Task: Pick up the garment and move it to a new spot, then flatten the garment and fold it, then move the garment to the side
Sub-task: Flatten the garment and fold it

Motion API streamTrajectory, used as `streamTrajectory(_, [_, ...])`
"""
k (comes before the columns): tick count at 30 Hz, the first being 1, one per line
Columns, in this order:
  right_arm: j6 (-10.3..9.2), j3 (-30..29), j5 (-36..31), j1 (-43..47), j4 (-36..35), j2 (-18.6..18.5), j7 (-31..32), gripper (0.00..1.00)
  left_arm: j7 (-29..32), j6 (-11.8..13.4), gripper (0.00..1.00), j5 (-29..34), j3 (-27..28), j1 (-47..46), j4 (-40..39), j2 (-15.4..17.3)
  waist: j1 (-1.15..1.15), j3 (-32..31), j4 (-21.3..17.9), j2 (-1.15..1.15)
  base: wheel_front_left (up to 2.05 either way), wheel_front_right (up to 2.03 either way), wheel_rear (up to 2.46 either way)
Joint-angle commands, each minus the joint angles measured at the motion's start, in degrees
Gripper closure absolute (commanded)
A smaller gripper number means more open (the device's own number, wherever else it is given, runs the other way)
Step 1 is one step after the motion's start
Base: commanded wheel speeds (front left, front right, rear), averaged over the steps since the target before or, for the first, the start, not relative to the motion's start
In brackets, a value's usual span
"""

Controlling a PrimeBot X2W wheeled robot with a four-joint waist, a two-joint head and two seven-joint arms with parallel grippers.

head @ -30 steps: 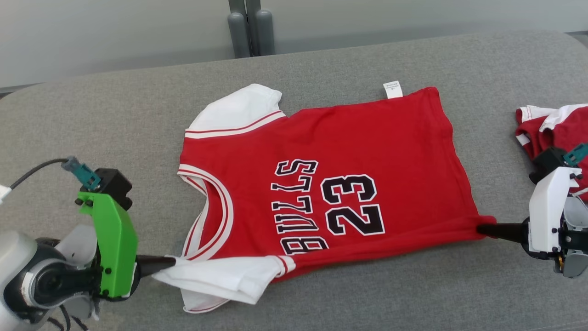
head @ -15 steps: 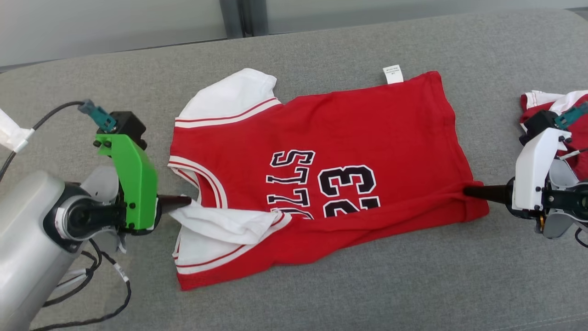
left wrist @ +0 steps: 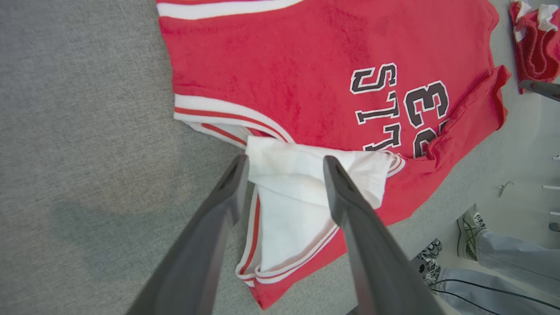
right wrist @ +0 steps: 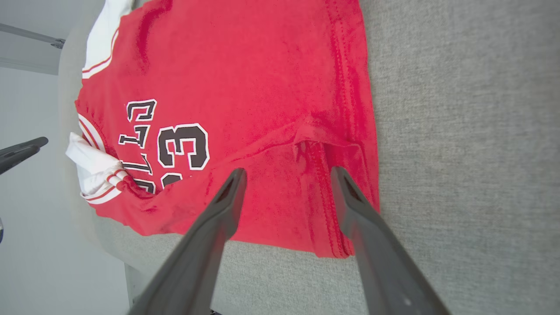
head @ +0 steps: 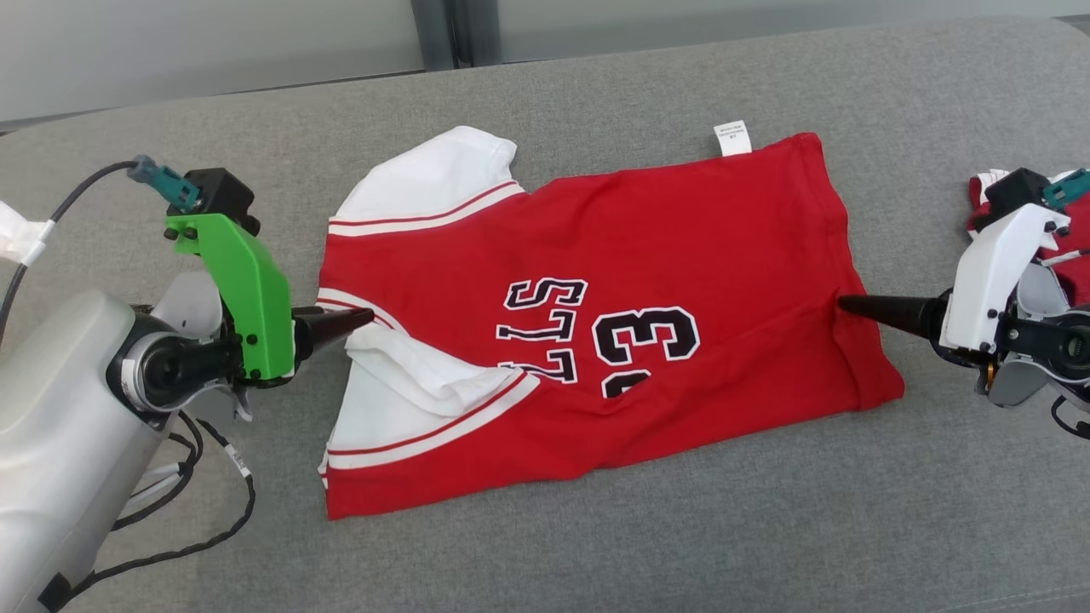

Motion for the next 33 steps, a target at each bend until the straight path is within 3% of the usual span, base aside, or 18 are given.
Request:
streamTrajectory(1, [0.01, -0.6, -0.2, 0.0, -0.1, -0.2, -2.1, 0.00, -1.3, -0.6, 0.00, 0.8, 0.4, -0.5, 0.6, -0.1, 0.00, -0.8, 0.2, 0.00, 0.00, 0.00, 0.00])
streamTrajectory(10, [0.02, -5.0, -5.0, 4.9, -8.0, -2.6, -22.6, 0.00, -15.9, -2.3, 0.00, 5.3, 3.2, 3.0, -0.8, 1.7, 0.00, -4.3, 1.1, 0.00, 0.00, 0.00, 0.00])
streamTrajectory(15, [0.02, -6.2, -10.9, 9.2, -10.0, -3.0, -36.5, 0.00, -30.0, 0.2, 0.00, 9.7, 6.0, 7.0, -4.2, 3.1, 0.00, -5.9, 1.2, 0.00, 0.00, 0.00, 0.00])
streamTrajectory(18, [0.02, -9.1, -13.9, 11.8, -9.3, -2.3, -39.2, 0.00, -37.1, 2.6, 0.00, 12.8, 7.2, 10.3, -6.7, 4.4, 0.00, -6.7, 1.3, 0.00, 0.00, 0.00, 0.00])
streamTrajectory(22, [0.02, -22.6, -22.6, 17.4, -6.9, 1.7, -39.4, 0.00, -46.4, 7.8, 0.00, 16.9, 8.7, 15.3, -11.6, 5.8, 0.00, -7.2, 1.1, 0.00, 0.00, 0.00, 0.00])
streamTrajectory(26, [0.01, -39.6, -36.7, 27.1, -8.6, 8.5, -39.4, 0.00, -54.5, 14.1, 0.00, 19.8, 10.6, 21.8, -17.2, 6.4, 0.00, -7.4, 1.3, 0.00, 0.00, 0.00, 0.00])
streamTrajectory(30, [0.02, -52.1, -48.7, 36.9, -13.1, 15.4, -39.4, 0.00, -57.1, 18.7, 0.00, 23.3, 13.2, 27.8, -21.5, 5.2, 0.00, -7.5, 1.6, 0.00, 0.00, 0.00, 0.00])
streamTrajectory(33, [0.02, -57.6, -55.4, 42.4, -16.5, 19.1, -39.4, 0.00, -57.4, 21.3, 0.00, 27.3, 17.5, 32.2, -24.7, 2.8, 0.00, -7.5, 1.8, 0.00, 0.00, 0.00, 0.00])
